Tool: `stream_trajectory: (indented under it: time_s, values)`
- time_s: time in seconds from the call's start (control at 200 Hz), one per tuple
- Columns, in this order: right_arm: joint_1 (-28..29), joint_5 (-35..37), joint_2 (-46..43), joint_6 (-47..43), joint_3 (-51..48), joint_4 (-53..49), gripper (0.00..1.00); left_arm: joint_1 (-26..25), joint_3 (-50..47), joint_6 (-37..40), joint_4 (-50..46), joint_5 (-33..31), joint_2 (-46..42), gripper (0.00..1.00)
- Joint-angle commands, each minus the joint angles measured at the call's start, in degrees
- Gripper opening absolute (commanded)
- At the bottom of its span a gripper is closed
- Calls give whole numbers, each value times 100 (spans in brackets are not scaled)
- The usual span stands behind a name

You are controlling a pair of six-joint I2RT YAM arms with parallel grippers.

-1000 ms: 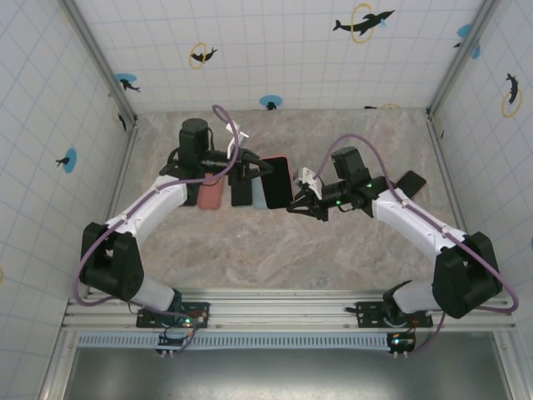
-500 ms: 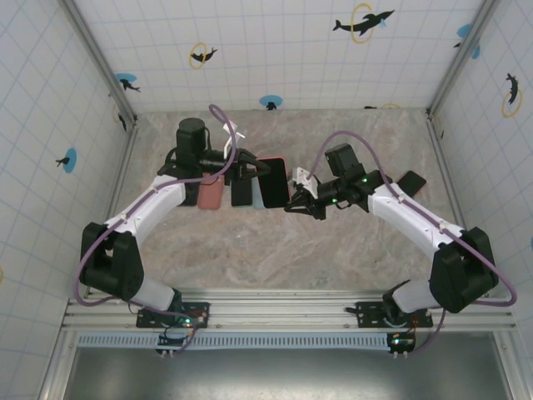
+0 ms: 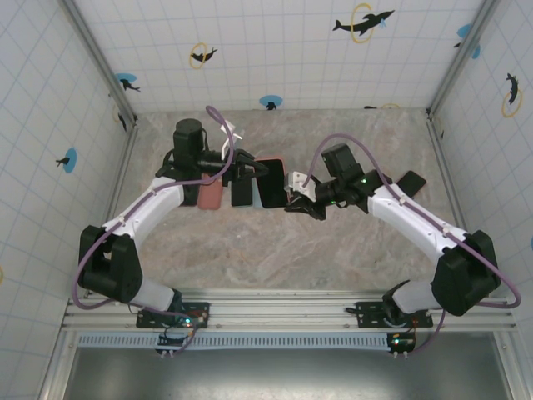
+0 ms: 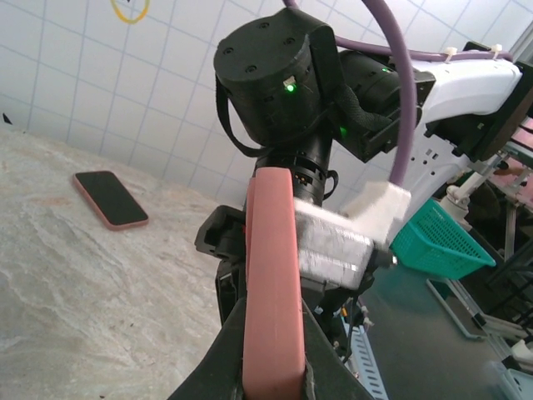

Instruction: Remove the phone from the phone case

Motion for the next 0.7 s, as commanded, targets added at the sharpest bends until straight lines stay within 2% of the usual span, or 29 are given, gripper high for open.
stream_trajectory:
  time_s: [0.0,0.13,0.145,0.355,0.556,0.696]
  values:
    - [145,700,-35,-357,469,602,15,-310,-17,-525,-361,557,-87,0]
    - [171,776,-125,-270,395,834,14,-303,7,-525,-353,517,-47,0]
    - [167,768,-133,-211,391,884,14,-480,6,-525,-353,503,-42,0]
    - [36,311,-281,541,141,1538,15,-539,-32,-525,-328,291,-80,0]
    - [-197,-252,-595,1809,-473,2761,19,-550,-50,-831,-211,135,-107,0]
    - [-224,-542,-662,2314,-611,3104,22,-566,-113,-983,-64,33,-143,0]
